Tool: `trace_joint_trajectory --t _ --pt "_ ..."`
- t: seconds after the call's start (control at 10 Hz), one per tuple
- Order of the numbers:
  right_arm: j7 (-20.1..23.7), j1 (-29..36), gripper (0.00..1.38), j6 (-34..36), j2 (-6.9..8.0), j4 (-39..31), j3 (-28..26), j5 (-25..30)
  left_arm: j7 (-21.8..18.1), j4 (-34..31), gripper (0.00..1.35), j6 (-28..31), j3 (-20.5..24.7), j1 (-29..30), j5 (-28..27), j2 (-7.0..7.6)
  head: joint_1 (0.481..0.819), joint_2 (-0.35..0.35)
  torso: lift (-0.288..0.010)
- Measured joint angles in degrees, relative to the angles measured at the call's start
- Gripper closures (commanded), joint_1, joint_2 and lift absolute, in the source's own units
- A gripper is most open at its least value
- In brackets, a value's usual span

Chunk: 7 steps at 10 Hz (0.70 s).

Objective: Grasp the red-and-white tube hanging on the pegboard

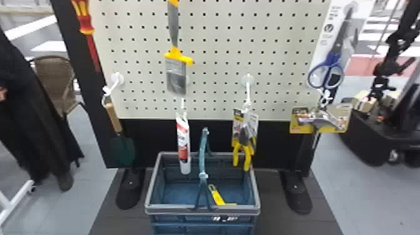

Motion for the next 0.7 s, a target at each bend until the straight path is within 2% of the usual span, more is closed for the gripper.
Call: trace_joint_trajectory --t 0.5,0.7 --pt "0.0 0.1 0.26 0.0 0.0 0.1 0.0 0.0 -0.2 0.0 0.27 0.1 0.2 -0.2 0.0 0.0 0.549 0.0 -0.1" --pt "0.0 0.1 0.26 0.0 0.0 0.1 0.0 -0.1 -2.0 0.0 0.27 0.5 0.8 -0.9 0.0 -0.06 0.549 0.0 -0.1"
